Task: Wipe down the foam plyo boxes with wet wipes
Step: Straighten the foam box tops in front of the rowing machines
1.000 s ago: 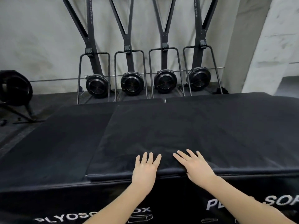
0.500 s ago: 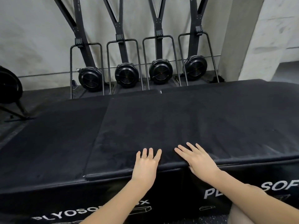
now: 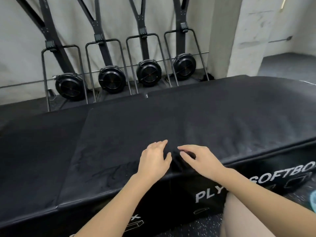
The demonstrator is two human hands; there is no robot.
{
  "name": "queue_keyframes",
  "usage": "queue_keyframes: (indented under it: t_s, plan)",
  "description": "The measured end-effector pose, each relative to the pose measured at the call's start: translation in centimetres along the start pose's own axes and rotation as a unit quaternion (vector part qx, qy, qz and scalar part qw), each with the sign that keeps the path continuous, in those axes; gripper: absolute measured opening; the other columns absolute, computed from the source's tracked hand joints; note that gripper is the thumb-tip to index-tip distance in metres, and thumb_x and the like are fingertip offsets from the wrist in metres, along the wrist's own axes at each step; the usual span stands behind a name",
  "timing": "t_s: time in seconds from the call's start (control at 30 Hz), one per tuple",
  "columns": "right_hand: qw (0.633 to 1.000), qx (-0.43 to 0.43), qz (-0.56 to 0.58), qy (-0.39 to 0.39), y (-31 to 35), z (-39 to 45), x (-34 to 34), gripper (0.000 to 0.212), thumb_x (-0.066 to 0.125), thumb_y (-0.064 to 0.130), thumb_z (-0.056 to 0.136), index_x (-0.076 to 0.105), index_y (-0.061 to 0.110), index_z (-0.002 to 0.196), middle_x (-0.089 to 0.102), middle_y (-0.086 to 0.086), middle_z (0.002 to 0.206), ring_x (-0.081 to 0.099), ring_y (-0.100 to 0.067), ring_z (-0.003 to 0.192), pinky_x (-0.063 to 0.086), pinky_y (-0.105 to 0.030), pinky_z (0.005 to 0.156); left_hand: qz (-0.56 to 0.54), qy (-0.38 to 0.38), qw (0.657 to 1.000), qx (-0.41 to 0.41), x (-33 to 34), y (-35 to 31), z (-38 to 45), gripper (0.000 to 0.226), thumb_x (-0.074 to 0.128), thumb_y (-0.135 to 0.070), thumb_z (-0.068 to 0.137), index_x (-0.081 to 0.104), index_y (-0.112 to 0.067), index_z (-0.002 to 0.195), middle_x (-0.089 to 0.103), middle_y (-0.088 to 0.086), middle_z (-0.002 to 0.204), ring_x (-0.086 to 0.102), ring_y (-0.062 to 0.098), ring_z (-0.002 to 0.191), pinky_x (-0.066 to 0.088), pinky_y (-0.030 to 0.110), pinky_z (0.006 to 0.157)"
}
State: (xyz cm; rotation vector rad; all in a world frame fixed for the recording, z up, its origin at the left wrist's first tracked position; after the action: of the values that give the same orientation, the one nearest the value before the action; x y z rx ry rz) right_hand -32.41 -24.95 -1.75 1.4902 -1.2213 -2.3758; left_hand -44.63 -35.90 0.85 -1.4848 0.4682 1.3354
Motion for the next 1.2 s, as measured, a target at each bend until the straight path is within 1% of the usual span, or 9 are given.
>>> queue_keyframes:
  t_s: [0.17, 0.27, 0.37, 0.47, 0.6, 0.7, 0.83, 1.0, 1.2]
  plan:
    - [0.988, 0.086, 0.043, -0.123, -4.1, -7.6, -10.4, 0.02, 0.061, 0.032, 0.097, 0.072, 0.033, 0.113, 0.074, 0.02, 0.092, 0.068, 0.002, 0.09, 0.056, -0.032, 0.089, -0.191, -0.062, 0.978, 0.052, 3.9, -11.6, 2.3, 0.035, 0.058, -0.031, 0.099, 0.061, -0.03, 0.134, 0.069, -0.011, 0.122, 0.062, 0.007, 0.114, 0.05, 0.036, 0.1]
    - [0.973, 0.139, 0.03, -0.183, -7.5, -15.3, -16.0, 0.017, 0.065, 0.028, 0.095, 0.075, 0.028, 0.109, 0.074, 0.02, 0.083, 0.069, 0.004, 0.083, 0.057, -0.031, 0.086, -0.291, -0.026, 0.953, 0.079, 8.6, -19.6, 0.8, 0.025, 0.06, -0.028, 0.099, 0.069, -0.03, 0.122, 0.072, -0.015, 0.105, 0.066, 0.001, 0.097, 0.054, 0.032, 0.092]
    - [0.948, 0.199, 0.005, -0.249, -11.1, -24.4, -20.5, 0.013, 0.069, 0.027, 0.091, 0.077, 0.028, 0.101, 0.074, 0.019, 0.078, 0.071, 0.002, 0.077, 0.059, -0.036, 0.082, -0.329, 0.028, 0.936, 0.125, 13.9, -27.8, -2.5, 0.019, 0.063, -0.027, 0.097, 0.074, -0.029, 0.113, 0.073, -0.016, 0.092, 0.067, -0.003, 0.088, 0.055, 0.029, 0.086]
    - [0.913, 0.277, -0.023, -0.299, -14.4, -34.4, -23.1, 0.008, 0.073, 0.024, 0.089, 0.077, 0.029, 0.093, 0.073, 0.022, 0.075, 0.071, 0.001, 0.072, 0.059, -0.038, 0.08, -0.332, 0.104, 0.921, 0.176, 19.5, -34.9, -7.4, 0.014, 0.066, -0.027, 0.095, 0.076, -0.028, 0.104, 0.075, -0.013, 0.087, 0.068, 0.001, 0.083, 0.056, 0.032, 0.083]
    - [0.857, 0.378, -0.12, -0.328, -17.3, -47.3, -24.1, 0.004, 0.075, 0.021, 0.087, 0.077, 0.024, 0.088, 0.072, 0.013, 0.071, 0.067, -0.009, 0.066, 0.056, -0.037, 0.069, -0.294, 0.222, 0.895, 0.251, 26.4, -42.0, -15.3, 0.015, 0.068, -0.032, 0.091, 0.077, -0.028, 0.103, 0.076, -0.012, 0.089, 0.069, 0.005, 0.081, 0.057, 0.035, 0.081]
    - [0.824, 0.423, -0.166, -0.337, -18.8, -54.3, -23.8, 0.008, 0.076, 0.012, 0.085, 0.078, 0.017, 0.091, 0.073, 0.007, 0.079, 0.065, -0.011, 0.073, 0.052, -0.033, 0.071, -0.255, 0.289, 0.876, 0.291, 30.5, -45.1, -20.0, 0.016, 0.068, -0.03, 0.089, 0.076, -0.028, 0.103, 0.076, -0.009, 0.092, 0.069, 0.012, 0.085, 0.056, 0.036, 0.082]
    - [0.793, 0.473, -0.21, -0.321, -21.9, -60.1, -23.0, 0.01, 0.078, 0.011, 0.083, 0.077, 0.017, 0.091, 0.072, 0.001, 0.086, 0.067, -0.026, 0.081, 0.054, -0.039, 0.072, -0.195, 0.369, 0.849, 0.325, 34.4, -47.7, -24.5, 0.03, 0.06, -0.022, 0.087, 0.072, -0.029, 0.113, 0.075, -0.005, 0.103, 0.068, 0.02, 0.093, 0.054, 0.039, 0.085]
    - [0.76, 0.523, -0.198, -0.331, -25.3, -63.1, -22.1, 0.008, 0.079, 0.016, 0.081, 0.077, 0.017, 0.089, 0.069, -0.002, 0.087, 0.065, -0.03, 0.08, 0.052, -0.038, 0.07, -0.138, 0.399, 0.831, 0.361, 37.4, -49.4, -27.1, 0.032, 0.06, -0.02, 0.091, 0.069, -0.027, 0.121, 0.071, 0.001, 0.114, 0.063, 0.025, 0.105, 0.051, 0.04, 0.091]
    - [0.727, 0.555, -0.167, -0.368, -27.2, -64.2, -21.5, 0.018, 0.081, 0.024, 0.08, 0.074, 0.01, 0.091, 0.057, -0.007, 0.082, 0.058, -0.033, 0.076, 0.051, -0.041, 0.069, -0.119, 0.363, 0.831, 0.406, 38.9, -51.4, -28.0, 0.028, 0.059, -0.024, 0.094, 0.071, -0.025, 0.12, 0.07, 0.002, 0.11, 0.056, 0.023, 0.111, 0.046, 0.039, 0.094]
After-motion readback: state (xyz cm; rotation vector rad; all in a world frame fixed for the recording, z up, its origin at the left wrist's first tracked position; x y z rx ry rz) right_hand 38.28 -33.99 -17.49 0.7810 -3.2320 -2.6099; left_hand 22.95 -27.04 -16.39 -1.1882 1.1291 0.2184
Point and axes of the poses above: each hand's wrist, its own z-axis towards the middle knuckle, its own x-axis out of the palm, y = z × x, the point moved 9 cm from there along z, towards the middle knuckle
